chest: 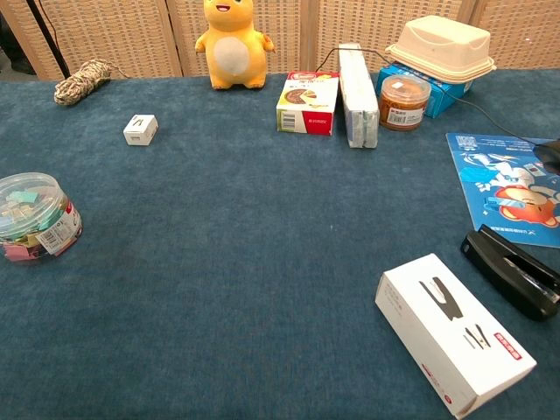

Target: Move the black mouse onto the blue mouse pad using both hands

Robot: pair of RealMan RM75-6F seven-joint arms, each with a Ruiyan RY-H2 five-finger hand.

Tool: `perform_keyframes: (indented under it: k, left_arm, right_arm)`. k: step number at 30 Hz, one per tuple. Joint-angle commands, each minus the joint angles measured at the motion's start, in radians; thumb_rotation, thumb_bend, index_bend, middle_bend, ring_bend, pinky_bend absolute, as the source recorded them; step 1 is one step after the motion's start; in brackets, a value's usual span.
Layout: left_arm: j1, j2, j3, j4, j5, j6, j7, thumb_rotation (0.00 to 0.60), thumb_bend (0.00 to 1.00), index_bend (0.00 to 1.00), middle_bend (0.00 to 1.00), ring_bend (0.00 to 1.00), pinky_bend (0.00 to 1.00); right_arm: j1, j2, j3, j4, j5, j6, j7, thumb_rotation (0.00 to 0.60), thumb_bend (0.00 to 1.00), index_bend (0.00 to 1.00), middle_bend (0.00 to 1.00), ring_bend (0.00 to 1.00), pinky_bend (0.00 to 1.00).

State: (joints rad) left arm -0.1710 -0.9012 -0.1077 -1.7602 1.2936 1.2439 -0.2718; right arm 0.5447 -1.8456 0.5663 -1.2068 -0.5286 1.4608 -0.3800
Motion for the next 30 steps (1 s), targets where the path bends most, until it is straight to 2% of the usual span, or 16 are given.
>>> perform_keyframes:
  k: [1,20,24,30]
  left_arm:
    - [0.002,-0.002,0.002,0.000,0.004,0.003,-0.001,0.600,0.00,0.00,0.00,0.00,0.00]
    - [0.000,-0.010,0.006,0.000,-0.013,-0.004,0.023,0.600,0.00,0.00,0.00,0.00,0.00]
    - [0.000,-0.011,0.005,0.000,-0.021,-0.005,0.027,0.600,0.00,0.00,0.00,0.00,0.00]
    - [0.002,-0.011,0.008,-0.003,-0.014,0.000,0.029,0.600,0.00,0.00,0.00,0.00,0.00]
  right_arm:
    - [-0.010,-0.014,-0.006,0.014,-0.015,-0.002,0.014,0.600,0.67,0.53,0.52,0.50,0.61]
    - [-0.019,-0.081,0.004,0.147,-0.063,-0.090,0.066,0.600,0.69,0.52,0.52,0.50,0.60]
    - [-0.029,-0.080,0.000,0.138,-0.076,-0.102,0.076,0.600,0.69,0.49,0.49,0.49,0.57]
    - [-0.044,-0.078,-0.004,0.129,-0.077,-0.139,0.083,0.600,0.62,0.42,0.43,0.43,0.52]
